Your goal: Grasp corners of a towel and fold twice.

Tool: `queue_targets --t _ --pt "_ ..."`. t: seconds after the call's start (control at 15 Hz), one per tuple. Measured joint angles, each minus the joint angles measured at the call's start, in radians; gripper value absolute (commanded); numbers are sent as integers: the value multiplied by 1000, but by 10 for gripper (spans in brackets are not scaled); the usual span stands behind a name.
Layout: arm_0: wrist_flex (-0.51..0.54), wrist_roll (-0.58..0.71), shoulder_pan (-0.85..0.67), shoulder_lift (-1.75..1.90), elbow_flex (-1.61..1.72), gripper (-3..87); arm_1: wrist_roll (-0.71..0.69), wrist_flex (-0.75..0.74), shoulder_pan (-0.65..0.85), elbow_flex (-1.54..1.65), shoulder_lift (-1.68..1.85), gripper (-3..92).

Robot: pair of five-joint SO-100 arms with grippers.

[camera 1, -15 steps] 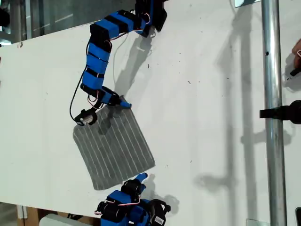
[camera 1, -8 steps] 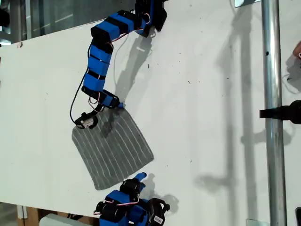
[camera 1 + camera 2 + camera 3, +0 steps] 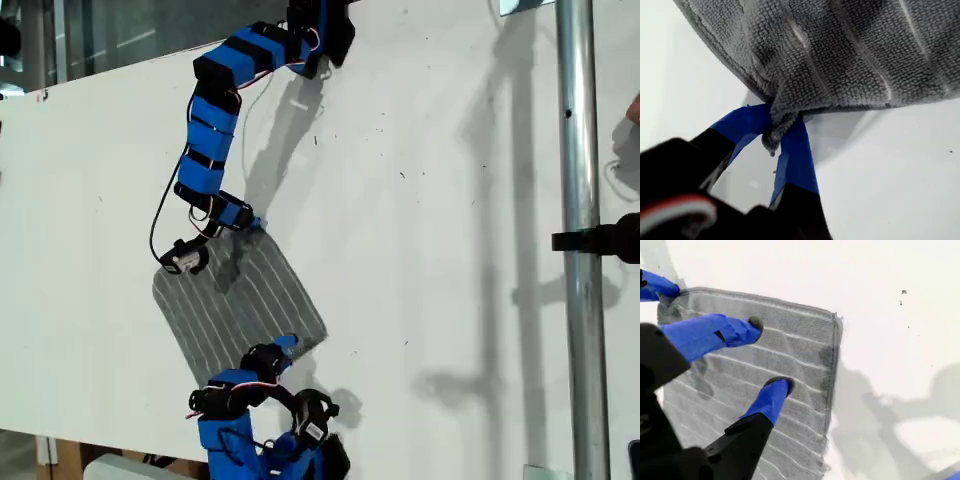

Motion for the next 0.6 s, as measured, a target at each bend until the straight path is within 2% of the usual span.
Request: queue_targets --t 0.27,0.47,0.6 --pt "-250 66 -18 -37 255 318 0 0 -3 0 0 -2" --pt "-368 83 -34 -117 348 322 0 0 -3 0 0 -2" --pt "-399 92 -63 -233 337 319 0 0 -3 0 0 -2"
